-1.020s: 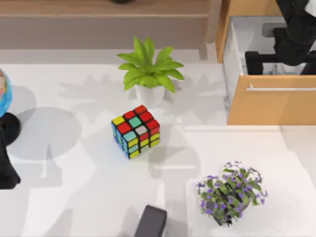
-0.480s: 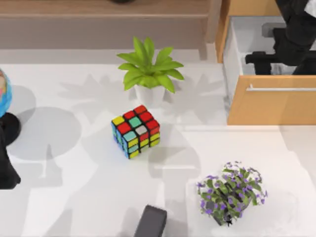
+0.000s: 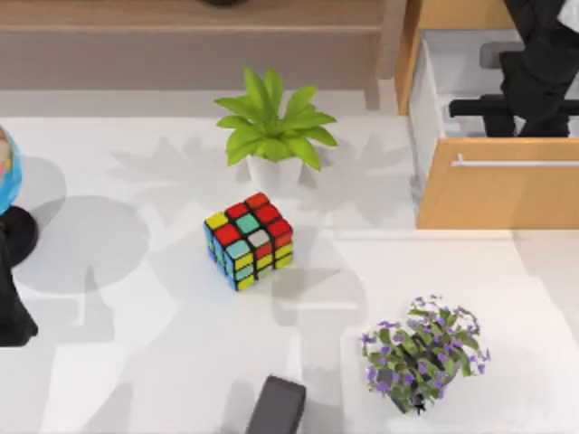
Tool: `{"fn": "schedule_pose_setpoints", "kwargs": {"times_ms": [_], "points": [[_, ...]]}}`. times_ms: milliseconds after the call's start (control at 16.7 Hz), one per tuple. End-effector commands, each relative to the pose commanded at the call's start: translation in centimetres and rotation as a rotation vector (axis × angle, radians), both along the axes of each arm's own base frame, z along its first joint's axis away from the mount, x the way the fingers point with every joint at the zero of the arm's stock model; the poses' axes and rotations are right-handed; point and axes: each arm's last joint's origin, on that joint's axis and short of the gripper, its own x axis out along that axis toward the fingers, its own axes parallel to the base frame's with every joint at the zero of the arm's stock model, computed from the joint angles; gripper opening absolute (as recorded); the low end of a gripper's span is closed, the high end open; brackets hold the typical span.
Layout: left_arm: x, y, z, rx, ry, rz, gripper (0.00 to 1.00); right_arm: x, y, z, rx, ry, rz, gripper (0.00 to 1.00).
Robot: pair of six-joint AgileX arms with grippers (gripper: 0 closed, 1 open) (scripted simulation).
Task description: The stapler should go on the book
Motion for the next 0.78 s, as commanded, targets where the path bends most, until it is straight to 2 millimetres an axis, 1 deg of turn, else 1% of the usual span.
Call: {"fn": "schedule_pose_setpoints", "kwargs": {"times_ms": [480, 600, 780], "points": [[0.0, 0.0, 0.0, 0.0, 0.0, 0.0, 1.0, 0.0, 0.0, 0.0, 0.0, -0.001, -0.002, 0.0], [0.0, 0.0, 0.0, 0.0, 0.0, 0.0, 1.0, -0.2, 0.0, 1.1, 0.002, -0.018, 0.017, 0.0], [0.0, 0.0, 0.0, 0.0, 0.0, 0.0, 1.0, -1.0, 0.0, 2.8, 0.004, -0.036, 0.078, 0.0]]}}
